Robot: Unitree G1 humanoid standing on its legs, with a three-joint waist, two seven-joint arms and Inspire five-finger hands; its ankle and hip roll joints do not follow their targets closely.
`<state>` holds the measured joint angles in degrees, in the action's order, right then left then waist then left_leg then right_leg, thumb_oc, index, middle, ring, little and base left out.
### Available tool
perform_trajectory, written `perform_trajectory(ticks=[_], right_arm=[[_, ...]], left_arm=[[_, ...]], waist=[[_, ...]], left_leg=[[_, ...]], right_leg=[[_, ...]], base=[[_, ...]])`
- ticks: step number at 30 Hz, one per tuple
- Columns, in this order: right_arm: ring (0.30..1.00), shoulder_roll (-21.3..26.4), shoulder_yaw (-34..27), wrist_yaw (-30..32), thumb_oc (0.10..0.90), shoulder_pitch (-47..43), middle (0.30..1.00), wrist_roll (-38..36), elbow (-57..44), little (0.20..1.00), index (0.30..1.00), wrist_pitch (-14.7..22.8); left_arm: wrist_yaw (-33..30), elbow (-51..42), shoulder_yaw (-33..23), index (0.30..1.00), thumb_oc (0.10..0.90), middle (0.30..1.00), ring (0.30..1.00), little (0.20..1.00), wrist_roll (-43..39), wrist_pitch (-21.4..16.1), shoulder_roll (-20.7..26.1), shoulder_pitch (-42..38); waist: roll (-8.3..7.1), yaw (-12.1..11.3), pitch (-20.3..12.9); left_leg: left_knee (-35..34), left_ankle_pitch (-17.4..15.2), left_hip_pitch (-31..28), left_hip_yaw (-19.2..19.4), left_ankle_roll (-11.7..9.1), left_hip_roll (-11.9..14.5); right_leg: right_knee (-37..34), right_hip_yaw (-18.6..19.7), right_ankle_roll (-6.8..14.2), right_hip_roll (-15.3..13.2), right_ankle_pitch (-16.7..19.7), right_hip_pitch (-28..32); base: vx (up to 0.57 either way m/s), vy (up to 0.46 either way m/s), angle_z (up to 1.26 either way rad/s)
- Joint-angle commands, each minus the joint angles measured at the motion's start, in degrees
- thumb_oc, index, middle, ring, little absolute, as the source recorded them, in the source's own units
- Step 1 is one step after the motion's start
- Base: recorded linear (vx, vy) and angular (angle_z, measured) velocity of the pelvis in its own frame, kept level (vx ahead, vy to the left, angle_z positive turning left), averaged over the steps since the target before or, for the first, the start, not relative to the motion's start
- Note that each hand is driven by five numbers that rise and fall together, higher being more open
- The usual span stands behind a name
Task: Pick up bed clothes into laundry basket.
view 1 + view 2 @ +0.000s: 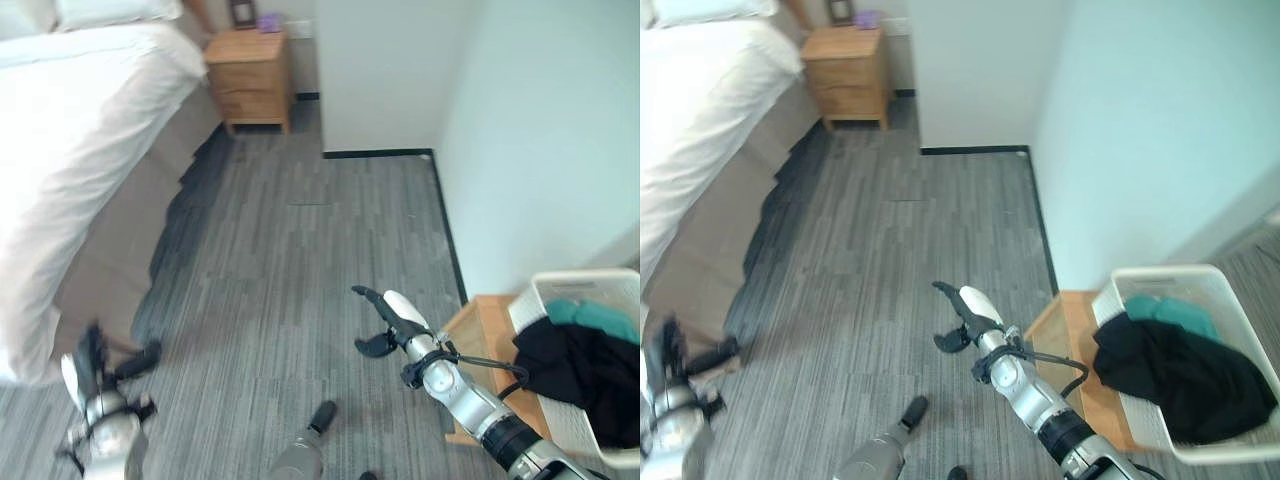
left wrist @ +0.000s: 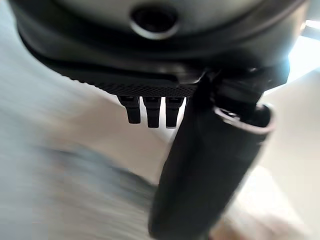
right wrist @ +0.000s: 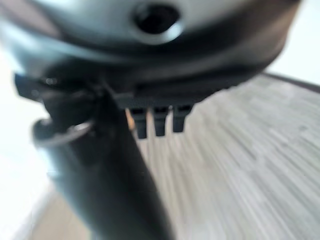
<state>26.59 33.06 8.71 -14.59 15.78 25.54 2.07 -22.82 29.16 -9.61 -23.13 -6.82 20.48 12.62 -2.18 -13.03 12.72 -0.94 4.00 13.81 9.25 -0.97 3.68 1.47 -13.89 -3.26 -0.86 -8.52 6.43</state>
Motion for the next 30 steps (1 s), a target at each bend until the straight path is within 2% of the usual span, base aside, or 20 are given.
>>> perform_trajectory(ticks=[1, 2, 4, 5, 6, 7, 9, 10, 12, 13, 14, 15, 16, 17, 18, 19, 20, 22, 24, 30], right_arm=[[0.9, -2.6, -6.8, 4.3, 0.8, -6.7, 0.9, -0.7, -1.3, 0.9, 0.9, 4.7], [0.9, -2.9, -8.0, 4.7, 0.8, -6.4, 0.9, -1.7, -2.0, 0.9, 0.9, 4.9], [0.9, -3.1, -10.3, 5.4, 0.8, -5.7, 0.9, -3.5, -4.4, 0.9, 0.9, 5.3], [0.9, -3.1, -11.4, 5.7, 0.8, -5.5, 0.9, -4.1, -5.2, 0.9, 0.9, 5.6], [0.9, -2.8, -12.2, 5.8, 0.8, -5.4, 0.9, -4.7, -6.3, 0.9, 0.9, 5.7], [0.9, -1.9, -14.4, 6.4, 0.8, -4.5, 0.9, -5.5, -8.4, 0.9, 0.9, 5.6], [0.9, -1.8, -14.5, 6.3, 0.8, -4.1, 0.9, -5.5, -8.8, 0.9, 0.9, 5.4], [0.9, -1.9, -16.1, 6.2, 0.8, -3.1, 0.9, -5.8, -10.3, 0.9, 0.9, 5.6], [0.9, -1.4, -18.7, 5.6, 0.8, -0.1, 0.9, -6.0, -13.5, 0.9, 0.9, 6.4], [0.9, -0.8, -19.6, 5.5, 0.8, 0.0, 0.9, -6.6, -15.3, 0.9, 0.9, 6.4], [0.9, -0.9, -19.7, 5.4, 0.8, -0.1, 0.9, -6.6, -15.3, 0.9, 0.9, 6.4], [0.9, -0.2, -21.3, 6.6, 0.8, 0.2, 0.9, -7.4, -16.4, 0.9, 0.9, 7.1], [0.9, -0.2, -21.4, 6.6, 0.8, 0.2, 0.9, -7.5, -16.4, 0.9, 0.9, 7.1], [0.9, 0.0, -23.8, 7.2, 0.8, 1.9, 0.9, -10.0, -17.3, 0.9, 0.9, 7.0], [0.9, -0.3, -24.7, 7.5, 0.8, 2.4, 0.9, -11.2, -17.8, 0.9, 0.9, 7.2], [0.9, -0.9, -25.5, 7.8, 0.8, 2.5, 0.9, -12.4, -18.3, 0.9, 0.9, 7.6], [0.9, -0.9, -25.6, 7.7, 0.8, 2.6, 0.9, -12.5, -18.3, 0.9, 0.9, 7.6], [0.9, -1.8, -27.1, 8.1, 0.8, 3.0, 0.9, -13.4, -20.3, 0.9, 0.9, 8.1], [0.9, -2.8, -27.8, 7.7, 0.8, 3.7, 0.9, -13.7, -22.1, 0.9, 0.9, 8.8], [0.9, -2.6, -28.2, 6.2, 0.8, 5.5, 0.9, -13.1, -23.8, 0.9, 0.9, 8.5]], left_arm=[[5.3, -6.3, 3.0, 0.9, 0.8, 0.9, 0.9, 0.9, 0.4, -6.3, 0.6, -2.6], [5.9, -5.5, 3.7, 0.9, 0.8, 0.9, 0.9, 0.9, -0.2, -6.2, 0.3, -2.8], [6.6, -4.6, 4.7, 0.9, 0.8, 0.9, 0.9, 0.9, -1.3, -5.9, -0.1, -3.1], [6.9, -4.5, 4.9, 0.9, 0.8, 0.9, 0.9, 0.9, -1.9, -5.6, 0.3, -3.8], [7.3, -4.9, 4.9, 0.9, 0.8, 0.9, 0.9, 0.9, -2.5, -5.5, 0.4, -4.1], [7.5, -6.7, 5.6, 0.9, 0.8, 0.9, 0.9, 0.9, -1.0, -5.4, 1.3, -4.4], [7.3, -7.0, 5.8, 0.9, 0.8, 0.9, 0.9, 0.9, -0.9, -5.2, 1.3, -4.1], [8.1, -9.3, 6.9, 0.9, 0.8, 0.9, 0.9, 0.9, 1.6, -5.5, 1.5, -4.7], [8.7, -13.6, 7.8, 0.9, 0.8, 0.9, 0.9, 0.9, 4.9, -5.9, 3.4, -6.5], [8.3, -17.7, 8.4, 0.9, 0.8, 0.9, 0.9, 0.9, 5.8, -7.6, 5.8, -8.9], [8.3, -17.7, 8.4, 0.9, 0.8, 0.9, 0.9, 0.9, 5.8, -7.6, 5.9, -9.0], [7.3, -20.0, 9.2, 0.9, 0.8, 0.9, 0.9, 0.9, 6.4, -9.2, 8.9, -14.1], [7.3, -19.9, 9.3, 0.9, 0.8, 0.9, 0.9, 0.9, 6.4, -9.2, 9.0, -14.3], [7.2, -22.4, 9.9, 0.9, 0.8, 0.9, 0.9, 0.9, 6.3, -9.6, 10.2, -18.2], [7.1, -24.1, 9.8, 0.9, 0.8, 0.9, 0.9, 0.9, 6.2, -10.1, 10.2, -19.2], [7.1, -24.9, 9.9, 0.9, 0.8, 0.9, 0.9, 0.9, 6.1, -10.3, 10.2, -19.9], [7.1, -24.9, 10.0, 0.9, 0.8, 0.9, 0.9, 0.9, 6.1, -10.3, 10.2, -19.9], [6.8, -27.0, 9.7, 0.9, 0.8, 0.9, 0.9, 0.9, 6.3, -10.6, 9.9, -20.7], [8.3, -29.6, 8.6, 0.9, 0.8, 0.9, 0.9, 0.9, 6.6, -10.8, 8.6, -18.4], [9.8, -31.5, 6.3, 0.9, 0.8, 0.9, 0.9, 0.9, 6.7, -10.4, 6.4, -12.0]], waist=[[2.98, 2.0, -2.5], [2.49, 2.6, -2.6], [1.22, 4.7, -3.2], [0.74, 6.0, -4.1], [0.37, 7.0, -4.8], [0.14, 8.9, -6.5], [0.03, 9.0, -6.6], [0.45, 9.2, -7.6], [-0.55, 9.7, -7.4], [-1.23, 12.0, -5.7], [-1.55, 11.8, -5.9], [-1.38, 13.9, -5.2], [-1.35, 13.6, -5.3], [-1.47, 16.3, -5.2], [-1.48, 17.1, -5.2], [-1.56, 17.6, -5.2], [-1.54, 17.6, -5.3], [-2.31, 18.6, -5.6], [-3.74, 18.0, -6.1], [-3.18, 16.5, -7.2]], left_leg=[[5.2, 2.7, -2.1, 4.6, -5.5, 9.5], [7.0, 1.5, -3.4, 4.0, -5.9, 10.4], [8.5, -0.8, -7.6, 6.1, -6.6, 12.9], [8.7, -2.0, -10.9, 9.2, -7.7, 14.8], [8.7, -2.6, -12.9, 13.0, -7.7, 15.7], [6.8, -3.5, -16.3, 19.0, -7.6, 16.0], [6.1, -3.2, -16.6, 18.8, -7.5, 15.5], [1.9, -4.0, -18.1, 18.4, -7.0, 13.1], [-3.0, -4.4, -19.1, 14.6, -4.5, 8.1], [-3.7, -3.8, -18.2, 10.7, -3.4, 5.9], [-3.7, -3.8, -17.9, 11.0, -3.2, 5.5], [-4.1, -3.6, -16.5, 6.4, -3.0, 5.1], [-4.1, -3.3, -16.1, 6.6, -3.1, 5.2], [-4.1, -3.6, -14.9, 1.2, -2.8, 3.6], [-4.1, -4.2, -14.4, -1.2, -2.6, 2.3], [-4.1, -4.2, -13.9, -2.7, -2.4, 1.3], [-4.1, -4.4, -14.0, -2.9, -2.4, 1.3], [-4.1, -5.2, -14.6, -5.0, -1.7, -0.2], [-4.1, -6.4, -15.8, -6.3, -1.3, -1.4], [-4.1, -7.2, -17.9, -4.9, -1.1, -0.8]], right_leg=[[-6.2, -3.7, 9.0, -7.4, 6.3, -2.6], [-6.0, -6.4, 8.7, -8.6, 6.7, -2.2], [-5.3, -12.2, 8.5, -10.9, 7.6, -1.2], [-4.8, -14.5, 8.7, -11.5, 7.0, -0.2], [-3.8, -16.9, 8.4, -12.5, 7.5, -0.3], [-1.7, -21.4, 8.5, -14.1, 7.6, -0.2], [-1.4, -21.7, 8.7, -14.4, 7.5, 0.0], [1.3, -23.3, 9.3, -15.9, 8.7, 0.0], [9.9, -24.3, 12.9, -22.2, 12.8, -1.2], [16.3, -15.3, 15.5, -25.4, 20.5, -6.4], [16.8, -14.7, 15.6, -25.8, 20.5, -7.3], [16.4, -1.7, 15.6, -21.7, 18.3, -10.0], [16.2, -1.5, 15.4, -21.5, 18.5, -10.5], [11.9, 10.8, 13.9, -12.8, 9.3, -10.6], [9.4, 15.0, 13.7, -10.3, 7.8, -11.0], [6.6, 17.5, 13.0, -8.8, 8.4, -11.7], [6.2, 17.3, 13.0, -8.9, 8.4, -11.4], [1.7, 20.6, 12.1, -6.4, 9.5, -12.7], [-2.8, 21.0, 12.6, -7.8, 11.7, -10.0], [-5.8, 20.7, 12.9, -8.7, 13.1, -7.1]], base=[[-0.23, 0.013, 2.3], [-0.2, 0.02, 2.21], [-0.16, 0.047, 1.63], [-0.13, 0.103, 1.86], [-0.13, 0.223, 2.59], [-0.13, 0.202, 2.57], [-0.01, 0.174, 2.27], [0.06, 0.326, 2.11], [0.02, 0.376, 1.65], [-0.07, 0.198, 1.46], [-0.17, 0.104, 1.58], [-0.09, 0.025, 1.41], [0.0, 0.078, 1.43], [0.14, 0.084, 1.64], [0.18, 0.071, 2.01], [0.1, 0.008, 1.8], [0.09, -0.028, 1.42], [0.16, -0.032, 1.15], [0.09, -0.059, 1.07], [0.06, -0.029, -0.08]])
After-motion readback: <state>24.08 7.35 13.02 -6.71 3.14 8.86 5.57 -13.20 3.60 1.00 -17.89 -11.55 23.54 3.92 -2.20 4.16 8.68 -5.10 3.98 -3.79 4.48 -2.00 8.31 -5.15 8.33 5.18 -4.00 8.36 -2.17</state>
